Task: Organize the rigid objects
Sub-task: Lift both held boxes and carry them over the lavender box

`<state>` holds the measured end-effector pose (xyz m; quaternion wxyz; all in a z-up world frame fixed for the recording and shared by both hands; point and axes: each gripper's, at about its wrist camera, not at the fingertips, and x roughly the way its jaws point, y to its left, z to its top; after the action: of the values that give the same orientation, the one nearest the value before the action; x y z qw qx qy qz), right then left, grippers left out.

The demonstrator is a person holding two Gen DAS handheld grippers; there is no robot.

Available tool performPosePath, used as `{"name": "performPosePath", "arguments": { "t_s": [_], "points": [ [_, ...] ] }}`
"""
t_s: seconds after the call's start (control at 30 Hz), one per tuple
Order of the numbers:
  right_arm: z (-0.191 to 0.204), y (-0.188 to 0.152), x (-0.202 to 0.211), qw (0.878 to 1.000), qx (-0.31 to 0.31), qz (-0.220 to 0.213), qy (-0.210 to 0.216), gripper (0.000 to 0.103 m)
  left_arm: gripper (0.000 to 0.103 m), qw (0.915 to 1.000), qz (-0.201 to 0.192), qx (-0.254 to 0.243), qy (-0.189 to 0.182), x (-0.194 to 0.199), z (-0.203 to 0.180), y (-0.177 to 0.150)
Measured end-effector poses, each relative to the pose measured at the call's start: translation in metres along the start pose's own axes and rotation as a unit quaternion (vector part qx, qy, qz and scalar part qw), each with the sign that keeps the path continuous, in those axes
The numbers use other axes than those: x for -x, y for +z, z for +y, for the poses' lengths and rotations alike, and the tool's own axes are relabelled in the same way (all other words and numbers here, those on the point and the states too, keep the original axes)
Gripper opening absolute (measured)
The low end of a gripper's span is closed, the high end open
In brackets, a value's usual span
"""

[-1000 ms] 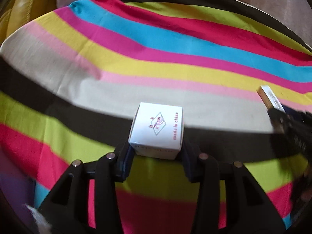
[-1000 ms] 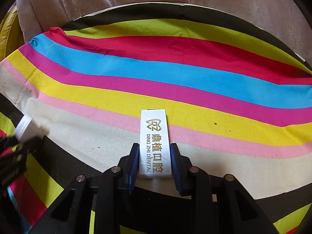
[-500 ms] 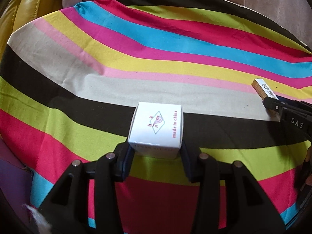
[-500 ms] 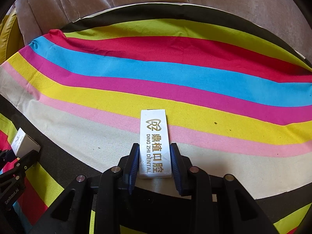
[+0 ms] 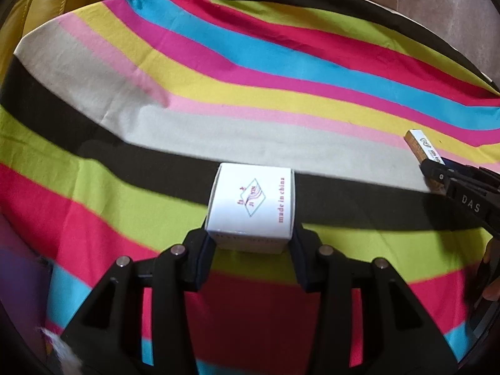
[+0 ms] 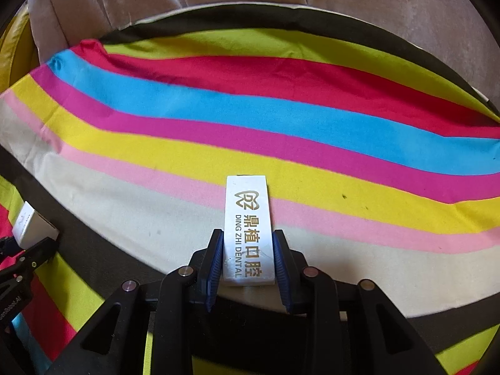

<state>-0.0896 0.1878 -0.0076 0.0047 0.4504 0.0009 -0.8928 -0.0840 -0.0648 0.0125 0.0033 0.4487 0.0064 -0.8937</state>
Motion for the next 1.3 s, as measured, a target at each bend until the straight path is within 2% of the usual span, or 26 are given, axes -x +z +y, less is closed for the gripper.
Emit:
{"name": "performPosePath", "arguments": {
  "t_s": [0.2, 0.63, 0.87, 1.07, 1.3],
  "points": [
    [0.011, -0.014, 0.051, 0.998, -0.028, -0.014, 0.048, 0.032, 0.047, 0.9995, -0.027, -0.016, -0.001, 0.052, -0.001, -0.02],
    [0.057, -0.06, 0.124, 0.998, -0.002, -0.029, 0.06, 0.032, 0.047, 0.997, -0.055, -0.056, 0.001, 0.131, 0.004, -0.064],
    [0.072, -0.083, 0.159, 0.996, -0.004, -0.045, 0.083, 0.032, 0.047, 0.9973, -0.063, -0.034, -0.011, 0.165, 0.023, -0.079],
    [0.091, -0.087, 0.189, 0.993, 0.01, -0.066, 0.093, 0.032, 0.047, 0.9956, -0.089, -0.029, 0.001, 0.199, 0.037, -0.079],
    [0.124, -0.076, 0.22, 0.989, 0.042, -0.092, 0.108, 0.032, 0.047, 0.9934, -0.104, -0.018, 0.047, 0.235, 0.066, -0.077]
  ]
}}
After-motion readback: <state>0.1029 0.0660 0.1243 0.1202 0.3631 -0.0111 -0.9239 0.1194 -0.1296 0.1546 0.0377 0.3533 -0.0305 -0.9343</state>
